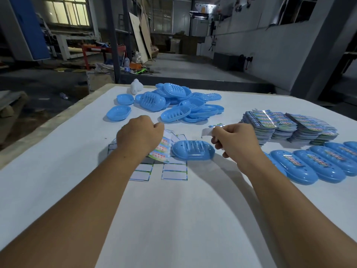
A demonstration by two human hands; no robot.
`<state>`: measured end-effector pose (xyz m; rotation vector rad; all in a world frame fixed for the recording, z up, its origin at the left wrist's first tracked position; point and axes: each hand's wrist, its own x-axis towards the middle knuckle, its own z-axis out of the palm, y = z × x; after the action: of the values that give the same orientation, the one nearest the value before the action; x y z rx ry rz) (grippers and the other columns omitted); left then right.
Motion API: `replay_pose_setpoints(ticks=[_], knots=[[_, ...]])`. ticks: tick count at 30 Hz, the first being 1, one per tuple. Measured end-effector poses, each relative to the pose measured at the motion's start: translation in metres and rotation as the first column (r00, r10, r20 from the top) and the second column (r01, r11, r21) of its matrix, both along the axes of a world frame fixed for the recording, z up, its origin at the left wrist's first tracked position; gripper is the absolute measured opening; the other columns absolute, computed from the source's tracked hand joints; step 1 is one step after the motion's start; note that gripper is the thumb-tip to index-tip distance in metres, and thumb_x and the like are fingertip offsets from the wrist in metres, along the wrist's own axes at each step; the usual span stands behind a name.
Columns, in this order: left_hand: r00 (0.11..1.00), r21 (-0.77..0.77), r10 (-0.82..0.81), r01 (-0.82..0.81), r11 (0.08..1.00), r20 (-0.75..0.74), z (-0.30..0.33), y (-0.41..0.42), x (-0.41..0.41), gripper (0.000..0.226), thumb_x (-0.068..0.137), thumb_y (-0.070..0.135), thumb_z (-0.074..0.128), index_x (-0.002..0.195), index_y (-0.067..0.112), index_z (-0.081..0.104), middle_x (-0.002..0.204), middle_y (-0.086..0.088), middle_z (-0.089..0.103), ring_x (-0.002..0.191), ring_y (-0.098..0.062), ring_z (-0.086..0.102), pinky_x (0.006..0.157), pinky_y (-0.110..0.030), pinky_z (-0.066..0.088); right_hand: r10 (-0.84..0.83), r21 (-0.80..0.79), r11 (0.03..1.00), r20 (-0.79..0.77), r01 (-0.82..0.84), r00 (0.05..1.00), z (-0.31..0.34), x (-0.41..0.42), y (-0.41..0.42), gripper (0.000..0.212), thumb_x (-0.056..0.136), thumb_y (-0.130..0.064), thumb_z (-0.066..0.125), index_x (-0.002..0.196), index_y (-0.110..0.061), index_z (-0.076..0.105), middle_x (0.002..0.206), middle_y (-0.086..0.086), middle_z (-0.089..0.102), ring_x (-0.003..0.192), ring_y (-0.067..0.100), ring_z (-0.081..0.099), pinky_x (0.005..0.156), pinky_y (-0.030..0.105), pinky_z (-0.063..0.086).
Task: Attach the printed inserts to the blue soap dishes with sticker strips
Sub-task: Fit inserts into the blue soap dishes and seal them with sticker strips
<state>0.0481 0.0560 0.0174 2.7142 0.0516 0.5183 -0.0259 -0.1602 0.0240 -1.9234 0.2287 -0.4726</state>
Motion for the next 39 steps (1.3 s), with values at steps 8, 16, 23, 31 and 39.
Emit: replay_pose_setpoints(ticks=[8, 16, 23, 31, 39], knots=[[0.985, 0.357, 0.146, -0.103, 0.928, -0.096, 0.003, 0.016, 0.000, 0.027, 0.092, 0.049, 0.054, 0.093, 0.022, 0.053, 0.076, 0.000, 0.050, 0.081, -0.020, 0.057, 0.060, -0.030, 0.040, 0.002, -0.137, 0.991, -0.028, -0.006, 1.000, -0.005, 0.001, 0.010, 0.023, 0.078, -0.023, 0.061, 0.064, -0.007, 0.073, 0.061, 0.006, 0.069, 0.048, 0.015, 0.053, 0.045, 0.028, 0.049], [0.882, -0.571, -0.458, 0.432, 0.698, 0.107, 0.000, -0.041, -0.034, 0.017, 0.079, 0.043, 0.068, 0.071, 0.028, 0.069, 0.050, 0.015, 0.053, 0.047, -0.001, 0.047, 0.050, -0.022, 0.039, -0.048, -0.275, 0.958, 0.123, 0.080, 0.991, -0.006, 0.001, 0.016, 0.025, 0.077, -0.029, 0.065, 0.055, -0.018, 0.060, 0.048, -0.012, 0.058, 0.045, 0.003, 0.047, 0.046, 0.016, 0.035], [0.822, -0.660, -0.553, 0.491, 0.569, 0.136, -0.005, -0.054, -0.038, 0.020, 0.091, 0.033, 0.065, 0.076, 0.023, 0.073, 0.050, 0.015, 0.045, 0.048, -0.003, 0.039, 0.047, -0.018, 0.035, -0.035, -0.264, 0.961, 0.181, 0.083, 0.983, -0.007, 0.001, 0.015, 0.025, 0.076, -0.026, 0.069, 0.056, -0.018, 0.058, 0.046, -0.015, 0.054, 0.046, 0.003, 0.045, 0.046, 0.013, 0.035], [0.824, -0.725, -0.555, 0.450, 0.521, 0.113, -0.003, -0.054, -0.041, 0.017, 0.093, 0.032, 0.067, 0.081, 0.025, 0.075, 0.057, 0.014, 0.062, 0.046, 0.005, 0.048, 0.046, -0.008, 0.036, 0.021, -0.278, 0.960, 0.192, 0.034, 0.981, -0.007, 0.001, 0.012, 0.028, 0.080, -0.025, 0.065, 0.054, -0.017, 0.059, 0.045, -0.012, 0.053, 0.045, 0.004, 0.043, 0.047, 0.014, 0.033], [0.863, -0.750, -0.491, 0.402, 0.525, 0.119, 0.005, -0.049, -0.042, 0.019, 0.094, 0.040, 0.065, 0.079, 0.031, 0.075, 0.050, 0.006, 0.060, 0.046, 0.004, 0.052, 0.044, -0.006, 0.038, 0.162, -0.324, 0.942, 0.202, -0.090, 0.966, -0.009, 0.001, 0.014, 0.040, 0.094, -0.036, 0.063, 0.074, -0.003, 0.071, 0.068, 0.016, 0.064, 0.053, 0.011, 0.040, 0.053, 0.030, 0.034]])
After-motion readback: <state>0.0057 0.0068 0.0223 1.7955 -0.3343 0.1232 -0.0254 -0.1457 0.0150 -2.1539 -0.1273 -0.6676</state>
